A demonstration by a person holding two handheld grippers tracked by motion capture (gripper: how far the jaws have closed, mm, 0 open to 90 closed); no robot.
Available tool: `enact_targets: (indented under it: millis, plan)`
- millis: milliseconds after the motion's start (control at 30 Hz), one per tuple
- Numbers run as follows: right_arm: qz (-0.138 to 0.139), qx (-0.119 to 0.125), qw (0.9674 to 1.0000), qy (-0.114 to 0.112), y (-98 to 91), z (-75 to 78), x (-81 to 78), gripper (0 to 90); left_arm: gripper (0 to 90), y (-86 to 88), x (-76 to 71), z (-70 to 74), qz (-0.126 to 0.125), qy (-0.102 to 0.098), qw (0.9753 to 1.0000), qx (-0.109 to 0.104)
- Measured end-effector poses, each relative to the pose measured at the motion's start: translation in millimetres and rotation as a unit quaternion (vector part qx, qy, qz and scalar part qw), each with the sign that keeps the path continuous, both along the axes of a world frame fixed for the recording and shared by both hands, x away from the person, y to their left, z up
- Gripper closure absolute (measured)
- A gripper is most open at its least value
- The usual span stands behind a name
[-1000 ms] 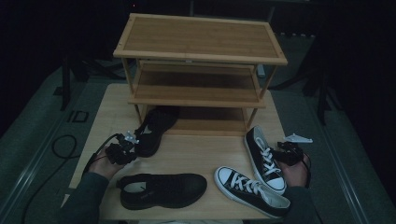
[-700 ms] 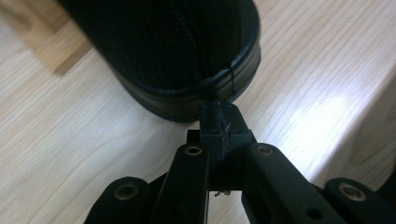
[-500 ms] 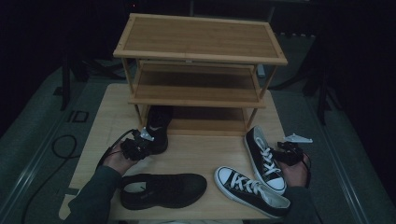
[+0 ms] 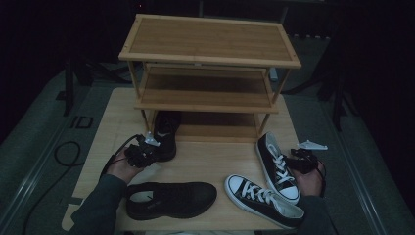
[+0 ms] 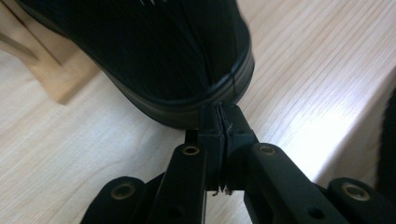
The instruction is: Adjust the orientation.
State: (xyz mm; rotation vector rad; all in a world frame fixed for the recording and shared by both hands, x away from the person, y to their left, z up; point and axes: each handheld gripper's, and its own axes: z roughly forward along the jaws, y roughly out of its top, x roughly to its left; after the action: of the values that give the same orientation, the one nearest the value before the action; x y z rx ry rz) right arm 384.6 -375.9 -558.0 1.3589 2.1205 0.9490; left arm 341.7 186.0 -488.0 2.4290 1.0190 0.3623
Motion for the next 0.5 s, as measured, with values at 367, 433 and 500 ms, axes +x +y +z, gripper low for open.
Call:
enact_targets:
  millis: [367,433,500]
  plan:
    - [0.000,0.000,1.0000,0.000,-0.1,0.0,0.0,39.3,54.8,5.2,5.9,40.1,0.061,-0.038,0.9961,-0.052]
    - [0.000,0.000,1.0000,0.000,-0.1,0.0,0.0,39.3,48.3,3.3,7.7,40.0,0.069,-0.040,0.9955,-0.051]
    - [0.000,0.000,1.0000,0.000,-0.1,0.0,0.0,39.3,44.2,0.9,9.4,39.1,0.073,-0.039,0.9952,-0.053]
